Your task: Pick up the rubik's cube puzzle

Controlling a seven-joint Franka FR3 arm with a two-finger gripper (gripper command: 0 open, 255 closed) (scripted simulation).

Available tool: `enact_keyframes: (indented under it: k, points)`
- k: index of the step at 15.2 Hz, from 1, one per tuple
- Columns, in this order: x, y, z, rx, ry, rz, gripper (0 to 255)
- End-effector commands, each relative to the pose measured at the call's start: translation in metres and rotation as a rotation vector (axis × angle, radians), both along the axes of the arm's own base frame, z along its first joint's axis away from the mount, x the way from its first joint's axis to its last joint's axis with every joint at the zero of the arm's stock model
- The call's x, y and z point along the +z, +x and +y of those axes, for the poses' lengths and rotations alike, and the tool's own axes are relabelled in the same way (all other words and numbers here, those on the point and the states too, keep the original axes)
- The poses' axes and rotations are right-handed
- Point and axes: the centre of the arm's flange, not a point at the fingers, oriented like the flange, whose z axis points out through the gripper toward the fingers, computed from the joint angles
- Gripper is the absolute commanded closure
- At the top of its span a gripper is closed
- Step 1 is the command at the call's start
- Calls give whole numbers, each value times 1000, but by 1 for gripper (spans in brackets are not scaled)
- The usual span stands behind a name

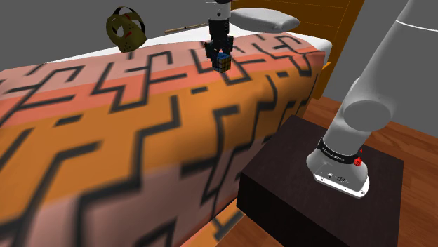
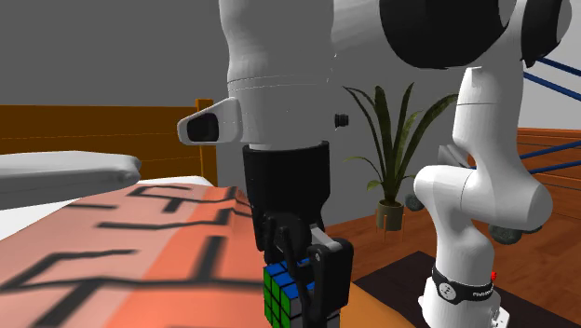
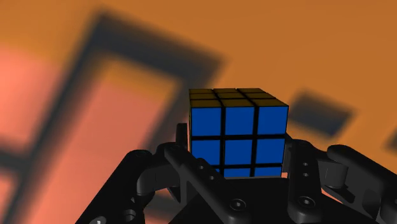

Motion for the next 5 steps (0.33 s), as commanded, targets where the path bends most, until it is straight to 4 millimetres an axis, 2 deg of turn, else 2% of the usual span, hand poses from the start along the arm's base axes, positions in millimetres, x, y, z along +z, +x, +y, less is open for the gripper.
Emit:
enact_keyframes:
  k: [1, 3, 5]
  points:
    - [9, 0, 1, 0, 0, 0, 255]
    - [20, 0, 1, 0, 0, 0, 255]
    - [21, 0, 1, 0, 0, 0, 255]
